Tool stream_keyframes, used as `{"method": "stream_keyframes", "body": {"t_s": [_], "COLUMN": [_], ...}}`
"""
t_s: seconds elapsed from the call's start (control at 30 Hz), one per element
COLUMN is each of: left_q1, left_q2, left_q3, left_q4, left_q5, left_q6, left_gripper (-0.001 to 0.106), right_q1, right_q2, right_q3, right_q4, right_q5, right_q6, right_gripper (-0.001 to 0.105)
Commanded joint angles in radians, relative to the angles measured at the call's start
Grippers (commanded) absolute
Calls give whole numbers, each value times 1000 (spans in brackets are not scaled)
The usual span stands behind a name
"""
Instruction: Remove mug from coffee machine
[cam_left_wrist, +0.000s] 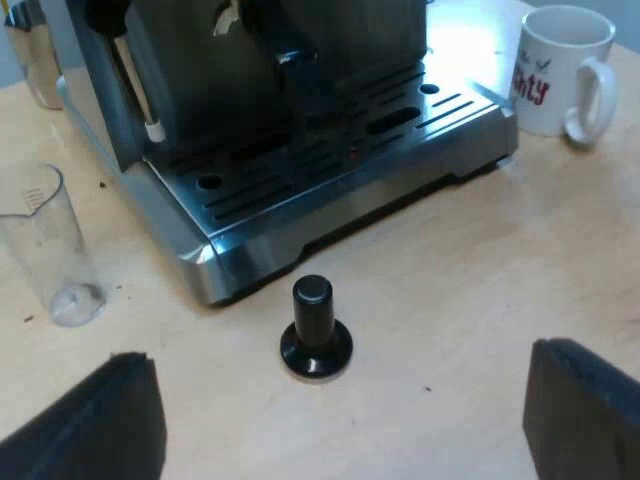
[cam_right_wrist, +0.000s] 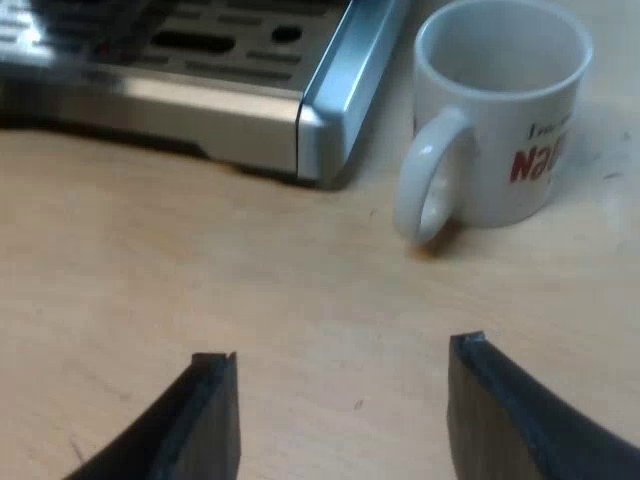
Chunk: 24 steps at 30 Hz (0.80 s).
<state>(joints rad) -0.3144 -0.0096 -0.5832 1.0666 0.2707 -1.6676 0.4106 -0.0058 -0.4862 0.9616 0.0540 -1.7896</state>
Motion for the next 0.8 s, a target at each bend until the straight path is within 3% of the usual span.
{"method": "stream_keyframes", "body": {"t_s": [0.03, 0.17, 0.8], "left_q1": [-2, -2, -2], "left_q2": [-42, -42, -42], "left_q3": [34, 79, 79], "left_q4": [-64, -68, -68], "left_q5": [-14, -14, -14], "left_q6": [4, 1, 1], "left_gripper": [87, 87, 87], "right_q1": [3, 3, 3], "right_q2": [-45, -45, -45], "right_q3": [10, 14, 14], "right_q4": [-26, -37, -39], "right_q5": [-11, -11, -11], "right_q6": [-13, -9, -1], "right_gripper": [49, 49, 49]}}
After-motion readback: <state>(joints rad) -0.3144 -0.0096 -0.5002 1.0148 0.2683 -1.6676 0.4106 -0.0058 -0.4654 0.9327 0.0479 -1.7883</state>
